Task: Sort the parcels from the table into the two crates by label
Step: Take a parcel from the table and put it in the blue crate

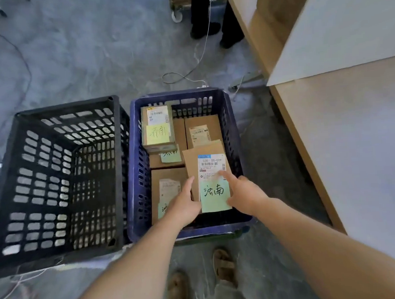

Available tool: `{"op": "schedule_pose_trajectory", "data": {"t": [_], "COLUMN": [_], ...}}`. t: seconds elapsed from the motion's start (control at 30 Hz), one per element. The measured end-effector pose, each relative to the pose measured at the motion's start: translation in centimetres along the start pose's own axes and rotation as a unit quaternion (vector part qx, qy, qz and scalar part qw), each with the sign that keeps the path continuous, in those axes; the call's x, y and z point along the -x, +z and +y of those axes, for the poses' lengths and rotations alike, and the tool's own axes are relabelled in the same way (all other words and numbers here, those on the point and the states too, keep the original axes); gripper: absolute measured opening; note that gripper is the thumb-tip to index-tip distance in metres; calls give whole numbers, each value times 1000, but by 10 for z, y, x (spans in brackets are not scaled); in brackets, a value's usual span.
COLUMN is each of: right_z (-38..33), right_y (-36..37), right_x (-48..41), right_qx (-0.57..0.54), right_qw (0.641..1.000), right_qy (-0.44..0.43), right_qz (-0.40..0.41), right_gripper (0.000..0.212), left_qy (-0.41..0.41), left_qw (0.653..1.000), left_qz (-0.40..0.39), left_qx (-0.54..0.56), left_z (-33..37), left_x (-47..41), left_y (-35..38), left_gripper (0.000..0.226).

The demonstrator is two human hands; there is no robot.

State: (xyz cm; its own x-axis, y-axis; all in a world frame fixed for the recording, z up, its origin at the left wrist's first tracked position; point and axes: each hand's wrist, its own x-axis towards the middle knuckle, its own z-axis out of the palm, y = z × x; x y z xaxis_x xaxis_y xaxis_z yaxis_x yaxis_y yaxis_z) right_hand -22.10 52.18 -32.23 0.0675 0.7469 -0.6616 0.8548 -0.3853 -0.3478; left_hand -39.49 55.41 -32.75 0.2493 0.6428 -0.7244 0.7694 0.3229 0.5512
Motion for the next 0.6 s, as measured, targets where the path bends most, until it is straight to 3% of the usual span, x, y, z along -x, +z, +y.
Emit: {"op": "schedule_pose_trajectory", "data": {"t": [0.37,0.6], "right_z": [20,20], "right_y": [70,98], "right_x": [-77,-109], "right_qx": [-8,-8], "right_qw": [995,990], "right_qy": [70,102], "right_qz": [-71,-94], "right_gripper": [79,76], "left_qy": [-70,-71], "left_qw": [994,986], "left_qz": [-82,-120], "left_qx": [-31,-87], "left_z": [-55,-74], "left_x": [-92,-121], "left_y": [30,38], "left_gripper": [77,74]}}
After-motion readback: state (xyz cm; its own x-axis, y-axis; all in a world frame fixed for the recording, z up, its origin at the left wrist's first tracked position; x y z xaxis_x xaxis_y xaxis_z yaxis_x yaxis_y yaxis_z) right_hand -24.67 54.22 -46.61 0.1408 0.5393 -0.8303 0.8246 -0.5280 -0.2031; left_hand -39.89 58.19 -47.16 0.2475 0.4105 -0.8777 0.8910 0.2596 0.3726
